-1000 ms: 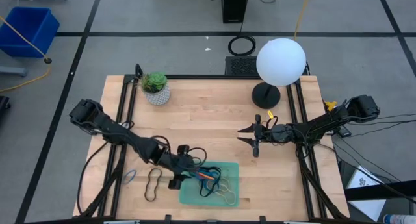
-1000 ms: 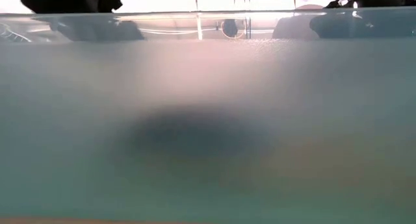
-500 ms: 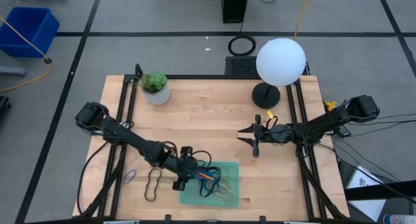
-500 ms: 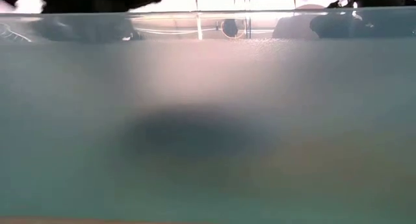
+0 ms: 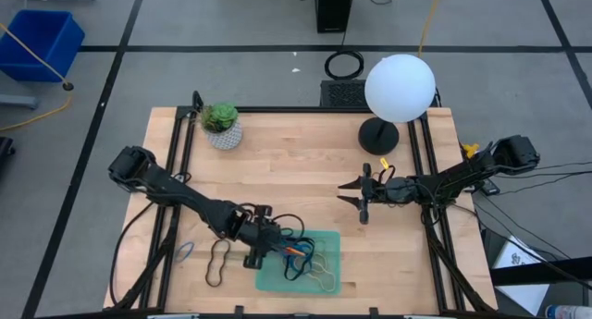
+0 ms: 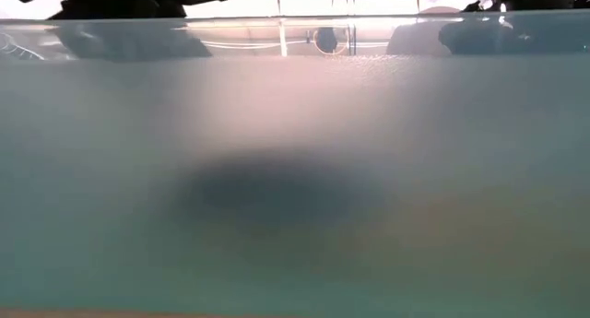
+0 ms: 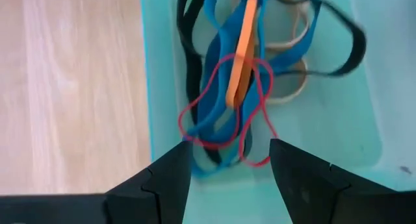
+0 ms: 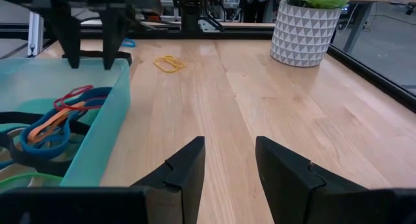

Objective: Pick and place rubber bands into bin
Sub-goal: Put the small green rubberband into the green bin

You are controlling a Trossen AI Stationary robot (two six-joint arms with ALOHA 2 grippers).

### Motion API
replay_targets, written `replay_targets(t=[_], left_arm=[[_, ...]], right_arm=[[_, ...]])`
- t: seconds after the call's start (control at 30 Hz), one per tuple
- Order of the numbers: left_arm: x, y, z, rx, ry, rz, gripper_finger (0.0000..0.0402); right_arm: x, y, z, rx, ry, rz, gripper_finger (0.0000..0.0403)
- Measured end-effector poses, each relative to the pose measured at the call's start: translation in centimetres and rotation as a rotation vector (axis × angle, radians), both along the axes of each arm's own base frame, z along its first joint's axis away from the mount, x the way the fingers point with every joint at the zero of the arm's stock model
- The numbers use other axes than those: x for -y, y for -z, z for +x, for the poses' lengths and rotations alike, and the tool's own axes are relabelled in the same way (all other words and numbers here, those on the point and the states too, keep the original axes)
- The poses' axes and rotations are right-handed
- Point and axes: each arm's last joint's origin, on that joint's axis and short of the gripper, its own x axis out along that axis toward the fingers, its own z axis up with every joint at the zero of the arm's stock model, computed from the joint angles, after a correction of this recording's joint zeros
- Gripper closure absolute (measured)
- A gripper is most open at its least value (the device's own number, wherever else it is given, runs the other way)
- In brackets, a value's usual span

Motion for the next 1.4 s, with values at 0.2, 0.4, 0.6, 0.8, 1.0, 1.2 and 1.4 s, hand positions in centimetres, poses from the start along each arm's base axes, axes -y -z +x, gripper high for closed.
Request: replay_targets(t=[0.2,0.4,0.6,0.8,1.0,1.2,1.4], left_arm=[[-0.2,-2.1,-0.5,-0.132,-0.006,0.07,0.0188],[-0.4,-2.5,-2.0,-0.287,-0.078,0.115,0.0188],[1.2,-2.1,-3.2,-0.298,-0.115,0.136,0.0188],[3.2,-1.5,-4.8,-0.268,-0.2,0.157,0.0188],[4.3,0.9,-6.5,-0.263,-0.256,0.114,0.0188],[4.7,3.4,-6.9,-0.242,-0.219,-0.003,0.0188],[4.3,5.2,-7.5,-0.23,-0.217,-0.03,0.0188]], right_arm=[[0.0,0.0,0.0,0.0,0.0,0.0,0.0271],[0.0,0.0,0.0,-0.002,0.0,0.0,0.0271],[0.0,0.0,0.0,-0.003,0.0,0.0,0.0271],[0.0,0.0,0.0,0.001,0.001,0.004,0.0271],[0.0,0.0,0.0,0.001,0.001,0.004,0.0271],[0.0,0.0,0.0,0.002,0.001,0.004,0.0271],[0.0,0.0,0.0,0.002,0.001,0.004,0.0271]])
